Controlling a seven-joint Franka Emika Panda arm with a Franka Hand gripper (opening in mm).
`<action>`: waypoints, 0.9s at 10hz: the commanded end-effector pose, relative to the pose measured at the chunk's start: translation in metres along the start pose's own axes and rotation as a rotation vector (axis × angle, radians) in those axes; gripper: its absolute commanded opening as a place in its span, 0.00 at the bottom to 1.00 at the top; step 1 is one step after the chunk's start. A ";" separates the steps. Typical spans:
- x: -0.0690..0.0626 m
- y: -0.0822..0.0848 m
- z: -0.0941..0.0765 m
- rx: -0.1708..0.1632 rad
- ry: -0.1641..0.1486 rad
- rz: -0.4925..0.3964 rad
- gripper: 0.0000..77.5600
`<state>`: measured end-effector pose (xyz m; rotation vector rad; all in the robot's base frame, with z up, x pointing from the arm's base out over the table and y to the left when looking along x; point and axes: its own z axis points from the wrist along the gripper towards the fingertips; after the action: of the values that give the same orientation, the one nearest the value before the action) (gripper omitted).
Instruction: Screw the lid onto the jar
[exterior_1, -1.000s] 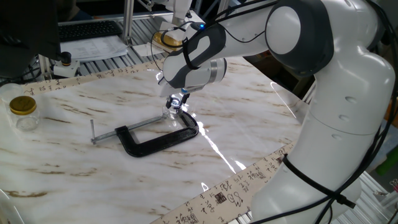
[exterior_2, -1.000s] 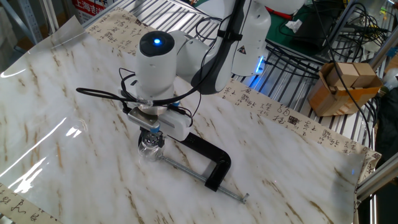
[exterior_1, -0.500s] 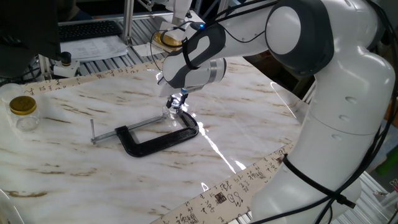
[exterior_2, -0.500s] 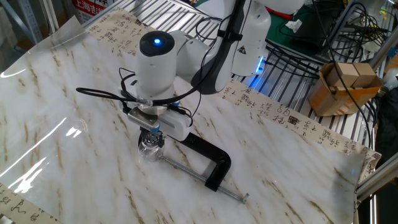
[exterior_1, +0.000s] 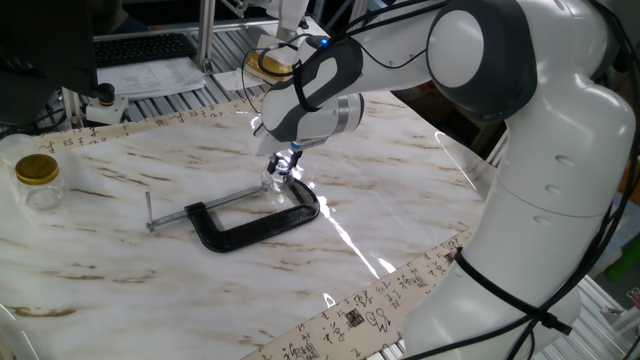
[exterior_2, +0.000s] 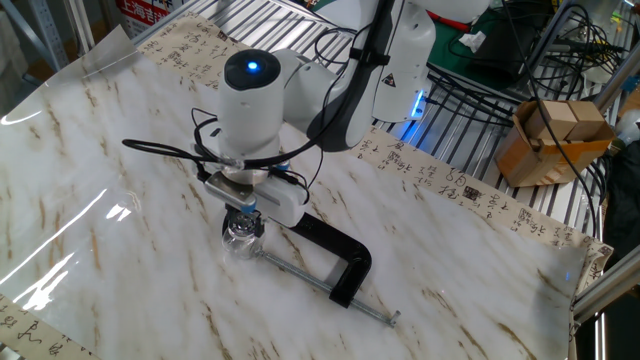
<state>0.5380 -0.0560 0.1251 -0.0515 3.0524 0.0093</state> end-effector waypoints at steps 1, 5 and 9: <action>0.000 -0.002 -0.001 0.000 -0.007 0.241 0.02; 0.000 -0.002 0.000 -0.002 -0.018 0.399 0.02; 0.001 -0.002 0.000 -0.005 -0.019 0.530 0.02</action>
<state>0.5379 -0.0547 0.1253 0.4932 3.0014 0.0329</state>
